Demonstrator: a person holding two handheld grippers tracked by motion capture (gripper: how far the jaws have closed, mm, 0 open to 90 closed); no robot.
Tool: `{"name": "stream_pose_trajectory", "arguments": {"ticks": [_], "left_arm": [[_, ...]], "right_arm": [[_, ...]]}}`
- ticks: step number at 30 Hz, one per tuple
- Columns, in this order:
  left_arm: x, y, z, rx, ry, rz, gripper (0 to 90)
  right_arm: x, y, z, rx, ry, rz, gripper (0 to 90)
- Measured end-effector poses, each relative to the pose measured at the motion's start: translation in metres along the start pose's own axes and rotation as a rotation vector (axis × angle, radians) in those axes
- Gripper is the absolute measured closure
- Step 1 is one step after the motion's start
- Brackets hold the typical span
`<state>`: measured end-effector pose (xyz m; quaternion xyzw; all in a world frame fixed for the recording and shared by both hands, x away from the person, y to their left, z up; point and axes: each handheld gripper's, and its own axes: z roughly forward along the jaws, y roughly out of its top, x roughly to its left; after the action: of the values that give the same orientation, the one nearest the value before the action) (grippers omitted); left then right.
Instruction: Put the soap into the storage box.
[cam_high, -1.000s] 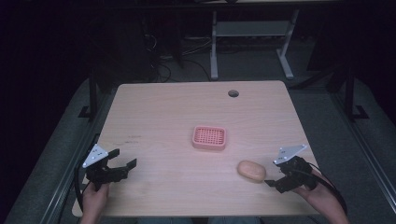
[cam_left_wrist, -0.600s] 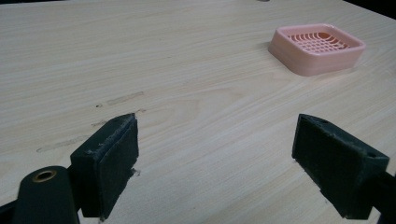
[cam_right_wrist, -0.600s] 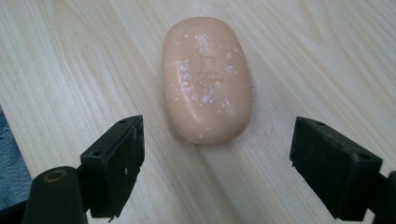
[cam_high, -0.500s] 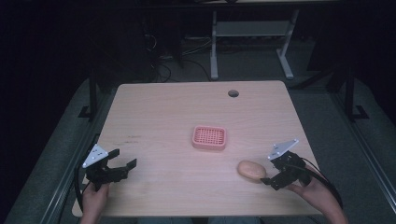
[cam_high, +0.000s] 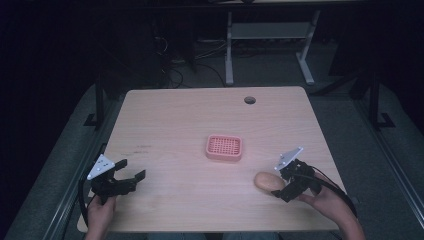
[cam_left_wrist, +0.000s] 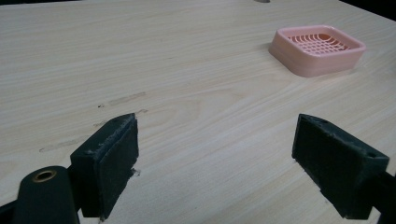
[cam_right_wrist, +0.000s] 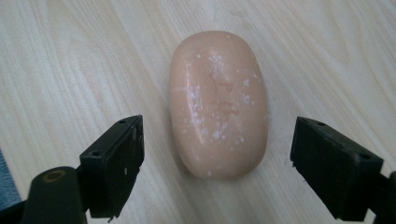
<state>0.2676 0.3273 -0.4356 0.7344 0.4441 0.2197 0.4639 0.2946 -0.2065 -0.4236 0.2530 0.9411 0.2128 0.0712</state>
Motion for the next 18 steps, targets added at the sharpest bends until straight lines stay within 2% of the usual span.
{"name": "stream_pose_trajectory", "arguments": {"ticks": [7, 18], "left_arm": [[0.0, 0.0, 0.001, -0.001, -0.003, -0.001, 14.3], [-0.001, 0.0, 0.001, 0.001, -0.004, 0.0, 14.3]], "right_arm": [[0.0, 0.011, 0.009, 0.049, -0.001, -0.042, 19.4], [-0.002, 0.021, 0.019, 0.082, 0.017, -0.066, 21.3]]}}
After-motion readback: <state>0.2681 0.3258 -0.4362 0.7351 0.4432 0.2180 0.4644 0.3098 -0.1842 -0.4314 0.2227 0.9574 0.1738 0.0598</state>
